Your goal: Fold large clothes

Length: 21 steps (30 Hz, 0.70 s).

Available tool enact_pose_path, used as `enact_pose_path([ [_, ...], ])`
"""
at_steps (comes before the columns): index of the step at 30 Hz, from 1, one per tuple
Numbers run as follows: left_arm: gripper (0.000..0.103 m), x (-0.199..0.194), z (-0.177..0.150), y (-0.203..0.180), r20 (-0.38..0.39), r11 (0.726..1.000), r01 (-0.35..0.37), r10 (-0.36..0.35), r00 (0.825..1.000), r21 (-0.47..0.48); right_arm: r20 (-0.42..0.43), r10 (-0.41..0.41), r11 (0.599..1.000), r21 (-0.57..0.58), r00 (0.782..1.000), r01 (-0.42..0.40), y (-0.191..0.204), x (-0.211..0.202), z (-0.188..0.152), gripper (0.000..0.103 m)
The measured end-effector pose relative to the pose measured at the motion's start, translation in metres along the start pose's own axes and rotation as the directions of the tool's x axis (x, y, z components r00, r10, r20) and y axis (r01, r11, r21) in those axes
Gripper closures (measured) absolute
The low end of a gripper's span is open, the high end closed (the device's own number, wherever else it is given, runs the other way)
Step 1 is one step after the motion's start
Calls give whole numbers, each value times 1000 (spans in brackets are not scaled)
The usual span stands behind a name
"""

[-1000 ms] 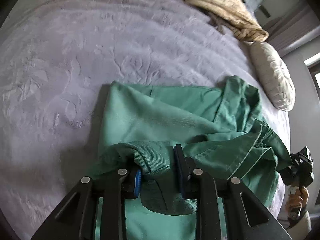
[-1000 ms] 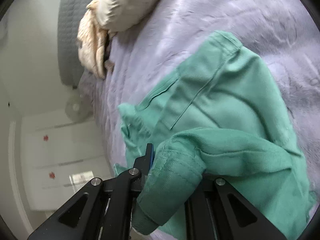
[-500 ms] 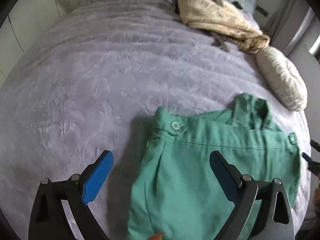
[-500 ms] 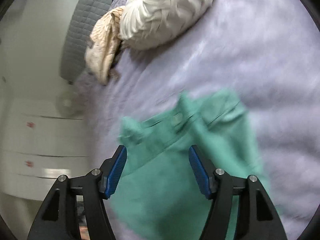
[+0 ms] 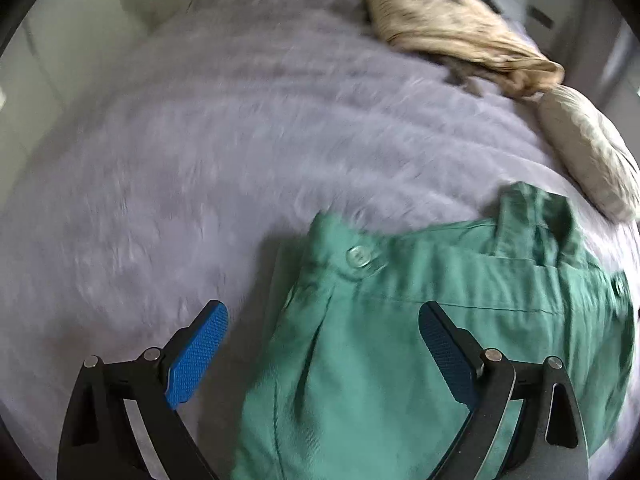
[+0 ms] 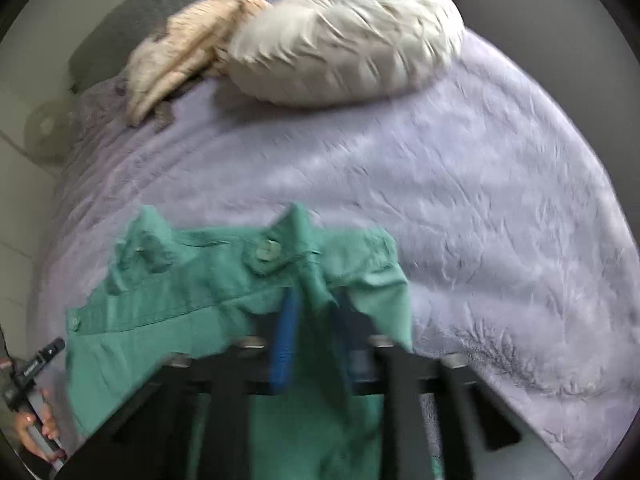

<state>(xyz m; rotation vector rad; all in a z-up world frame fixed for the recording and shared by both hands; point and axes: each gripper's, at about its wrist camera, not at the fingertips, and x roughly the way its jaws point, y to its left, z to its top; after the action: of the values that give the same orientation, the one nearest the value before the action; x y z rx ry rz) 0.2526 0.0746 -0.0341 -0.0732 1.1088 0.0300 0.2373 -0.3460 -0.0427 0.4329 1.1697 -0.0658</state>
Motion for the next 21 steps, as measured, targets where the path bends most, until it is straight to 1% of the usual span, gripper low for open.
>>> enact_pose_path([
  [1,6,-4,-2,-4,1,999,24,-24,1000,25,6,33,999,-13,999,-33,5,-6,-1,93],
  [3,6,-1,-7,-6,-21,998,38,-37,999,43,-12,82,995,-56,997,-82,16,-10,-5,93],
  [4,6,7,-12,-8,-42,998,30,-27,999,57,-21,75,994,-81,997,-76,20,-8,-7,93],
  [6,6,26,-22,-8,-87,998,0,6,996,68,-43,24,994,-107,999,-29,23,8,-10,93],
  [8,6,52,-35,-2,-132,997,-41,49,990,65,-68,-21,998,-61,997,17,9,30,-12,93],
  [9,5,60,-40,2,-140,998,-40,48,989,58,-87,-44,999,-16,995,43,-4,44,-13,96],
  [10,5,66,-47,12,-131,1000,3,-1,991,16,-112,-59,997,33,992,63,-21,58,-15,100],
  [11,4,67,-50,18,-126,1000,26,-28,992,-16,-123,-41,996,69,992,50,-31,65,-17,103],
  [12,4,68,-51,24,-130,998,36,-42,991,-46,-123,19,992,130,992,-3,-47,71,-21,103],
  [13,4,66,-50,27,-136,998,29,-36,990,-58,-116,54,986,166,992,-35,-55,71,-23,103],
  [14,4,63,-49,28,-140,999,4,-11,990,-51,-110,58,982,186,992,-37,-60,68,-24,103],
  [17,4,43,-47,37,-128,997,-72,70,989,-9,-111,1,988,151,994,16,-58,55,-24,103],
  [18,4,36,-48,41,-117,997,-78,77,990,-7,-118,-24,991,131,993,40,-56,48,-25,103],
  [21,4,10,-57,53,-94,997,-75,74,993,-10,-97,-39,994,102,995,49,-49,26,-34,102],
])
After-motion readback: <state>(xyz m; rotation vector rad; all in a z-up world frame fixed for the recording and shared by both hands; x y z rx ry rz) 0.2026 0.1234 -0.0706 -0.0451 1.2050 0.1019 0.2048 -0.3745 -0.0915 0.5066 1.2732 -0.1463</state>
